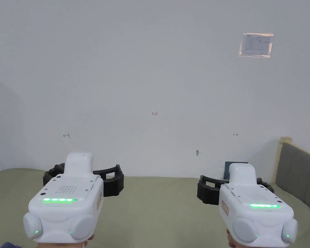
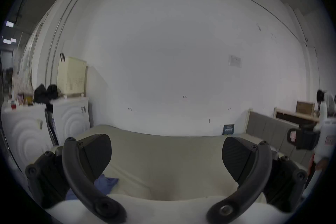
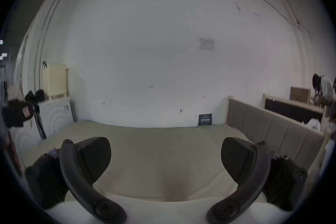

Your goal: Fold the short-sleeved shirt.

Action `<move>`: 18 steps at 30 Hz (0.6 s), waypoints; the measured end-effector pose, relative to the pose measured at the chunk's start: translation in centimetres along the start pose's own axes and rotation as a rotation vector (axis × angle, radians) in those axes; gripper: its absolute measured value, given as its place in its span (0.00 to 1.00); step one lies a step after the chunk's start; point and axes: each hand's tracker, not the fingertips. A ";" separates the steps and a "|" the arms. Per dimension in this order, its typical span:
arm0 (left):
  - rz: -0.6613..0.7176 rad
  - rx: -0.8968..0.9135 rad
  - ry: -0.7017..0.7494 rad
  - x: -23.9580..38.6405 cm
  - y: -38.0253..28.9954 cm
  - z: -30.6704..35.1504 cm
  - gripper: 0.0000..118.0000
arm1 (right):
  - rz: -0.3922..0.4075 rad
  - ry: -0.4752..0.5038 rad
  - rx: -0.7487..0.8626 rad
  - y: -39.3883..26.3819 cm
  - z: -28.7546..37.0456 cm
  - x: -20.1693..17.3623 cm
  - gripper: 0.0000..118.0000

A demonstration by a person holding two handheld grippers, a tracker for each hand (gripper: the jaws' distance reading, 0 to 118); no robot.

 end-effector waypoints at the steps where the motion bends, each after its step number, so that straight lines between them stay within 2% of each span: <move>1: -0.100 0.007 0.007 0.2 0.0 -0.1 1.00 | 0.087 -0.011 0.012 0.0 0.0 -0.3 1.00; 3: -0.361 0.021 0.037 0.7 -0.1 -0.5 1.00 | 0.355 -0.048 0.045 -0.3 -0.2 -1.3 1.00; 5: -0.719 0.054 0.066 1.8 -1.0 -0.8 1.00 | 0.694 -0.078 0.106 -1.3 -0.3 -2.8 1.00; 6: -0.916 0.073 0.076 2.6 -1.8 -0.8 1.00 | 0.846 -0.064 0.143 -2.1 -0.2 -3.4 1.00; 8: -1.412 0.149 0.105 3.9 -4.9 -1.3 1.00 | 1.221 -0.045 0.215 -4.4 -0.2 -4.6 1.00; 11: -1.981 0.314 0.035 4.4 -10.1 -1.9 1.00 | 1.744 -0.013 0.279 -9.0 -0.5 -5.3 1.00; 12: -2.068 0.358 0.000 4.3 -11.2 -2.0 1.00 | 1.838 0.004 0.270 -10.1 -0.6 -5.4 1.00; 13: -2.103 0.371 -0.034 4.4 -12.0 -2.0 1.00 | 1.864 0.031 0.210 -11.4 -1.1 -5.1 1.00; 15: -1.985 0.294 -0.077 4.6 -12.4 -2.0 1.00 | 1.810 0.067 0.108 -12.2 -1.3 -5.0 1.00; 16: -1.876 0.253 -0.084 4.7 -12.0 -2.2 1.00 | 1.711 0.059 0.082 -11.9 -1.3 -5.0 1.00; 18: -1.564 0.183 -0.036 4.7 -10.3 -2.9 1.00 | 1.448 0.063 0.082 -10.2 -0.5 -4.9 1.00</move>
